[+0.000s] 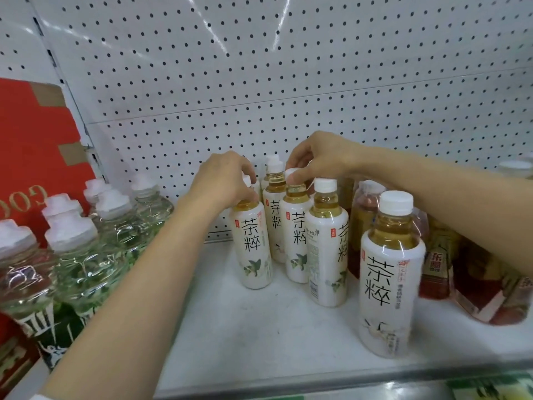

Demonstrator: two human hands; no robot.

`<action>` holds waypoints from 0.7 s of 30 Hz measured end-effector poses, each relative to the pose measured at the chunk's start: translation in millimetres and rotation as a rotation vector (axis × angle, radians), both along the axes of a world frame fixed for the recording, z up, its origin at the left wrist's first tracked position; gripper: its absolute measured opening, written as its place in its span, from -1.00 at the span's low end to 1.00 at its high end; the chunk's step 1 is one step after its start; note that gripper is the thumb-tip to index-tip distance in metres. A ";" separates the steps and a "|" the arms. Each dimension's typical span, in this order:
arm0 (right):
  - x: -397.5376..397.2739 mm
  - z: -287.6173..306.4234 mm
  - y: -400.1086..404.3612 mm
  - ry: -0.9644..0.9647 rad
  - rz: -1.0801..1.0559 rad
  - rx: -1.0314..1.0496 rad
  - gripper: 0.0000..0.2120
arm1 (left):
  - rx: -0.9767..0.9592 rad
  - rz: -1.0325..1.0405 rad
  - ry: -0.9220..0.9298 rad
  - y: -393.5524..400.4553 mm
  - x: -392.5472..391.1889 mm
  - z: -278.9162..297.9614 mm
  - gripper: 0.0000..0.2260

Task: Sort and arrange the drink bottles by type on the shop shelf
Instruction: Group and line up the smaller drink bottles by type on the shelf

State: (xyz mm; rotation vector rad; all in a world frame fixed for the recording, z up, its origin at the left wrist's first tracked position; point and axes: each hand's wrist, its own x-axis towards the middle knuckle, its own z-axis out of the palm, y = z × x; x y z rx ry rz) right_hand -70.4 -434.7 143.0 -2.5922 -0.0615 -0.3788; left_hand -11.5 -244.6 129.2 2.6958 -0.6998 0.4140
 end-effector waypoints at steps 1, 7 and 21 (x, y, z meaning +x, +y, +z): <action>-1.1 0.7 -0.5 0.017 0.002 -0.008 -0.77 | 0.009 0.015 -0.018 0.3 -0.6 -3.6 -0.66; -34.9 -0.9 -9.7 0.008 -0.062 0.111 -0.63 | -0.536 -0.232 -0.355 -15.0 -65.6 -57.3 -0.68; -172.6 -58.8 2.6 -0.131 -0.051 -0.046 -0.14 | -0.358 -0.215 -0.047 -46.0 -82.0 -95.7 -0.30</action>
